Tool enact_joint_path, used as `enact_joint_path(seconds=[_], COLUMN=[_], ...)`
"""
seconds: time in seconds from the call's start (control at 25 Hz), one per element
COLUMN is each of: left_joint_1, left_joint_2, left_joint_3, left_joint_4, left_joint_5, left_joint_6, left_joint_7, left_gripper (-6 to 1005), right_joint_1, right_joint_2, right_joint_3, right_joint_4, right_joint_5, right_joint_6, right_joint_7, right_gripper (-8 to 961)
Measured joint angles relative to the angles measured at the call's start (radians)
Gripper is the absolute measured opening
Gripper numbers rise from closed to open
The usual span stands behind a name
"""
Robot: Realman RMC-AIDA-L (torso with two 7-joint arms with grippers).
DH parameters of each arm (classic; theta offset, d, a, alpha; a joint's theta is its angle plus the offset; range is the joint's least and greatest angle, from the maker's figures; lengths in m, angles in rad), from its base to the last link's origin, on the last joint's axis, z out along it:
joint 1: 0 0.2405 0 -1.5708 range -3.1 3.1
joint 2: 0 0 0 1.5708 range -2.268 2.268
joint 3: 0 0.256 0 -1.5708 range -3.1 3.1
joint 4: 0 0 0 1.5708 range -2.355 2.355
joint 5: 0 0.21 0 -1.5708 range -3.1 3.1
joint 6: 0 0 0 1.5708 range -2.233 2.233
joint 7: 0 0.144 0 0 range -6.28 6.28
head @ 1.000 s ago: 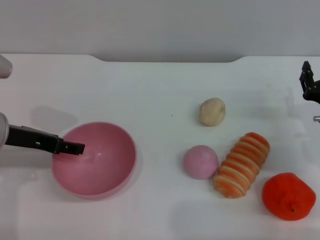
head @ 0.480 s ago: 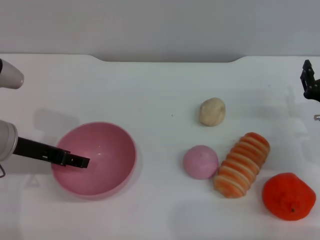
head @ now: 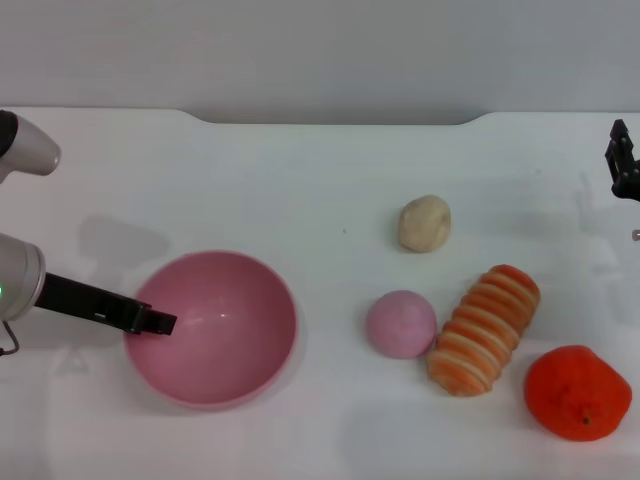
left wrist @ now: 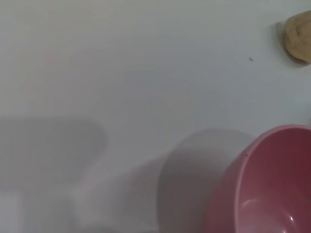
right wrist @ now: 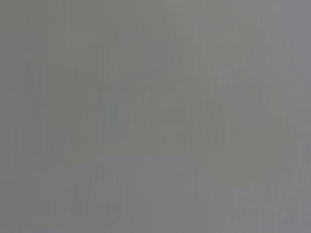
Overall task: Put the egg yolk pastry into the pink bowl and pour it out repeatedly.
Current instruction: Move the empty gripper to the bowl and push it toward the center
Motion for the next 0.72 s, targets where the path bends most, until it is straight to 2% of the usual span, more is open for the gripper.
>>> enact_joint_path(seconds=[0.4, 0.6, 0.72], left_joint_1=[-0.002, -0.003, 0.003], left_joint_2=[0.001, -0.002, -0.002], left_joint_3=[-0.019, -0.074, -0.129], left_joint_4=[0.005, 0.016, 0.017], left_joint_5=[-0.002, -0.016, -0.069], left_joint_6=[-0.003, -0.008, -0.01], left_joint_7=[-0.042, -0.05, -0.045], left_gripper=[19, 3, 0], right_joint_1=[0.0, 0.011, 0.032], right_joint_2=[0.0, 0.0, 0.0], right_joint_3=[0.0, 0.0, 0.001], right_joint_4=[-0.007, -0.008, -0.009], right_joint_5=[0.0, 0.0, 0.0], right_joint_6=[0.001, 0.001, 0.009], right_joint_7=[0.0, 0.007, 0.12], right_gripper=[463, 462, 462])
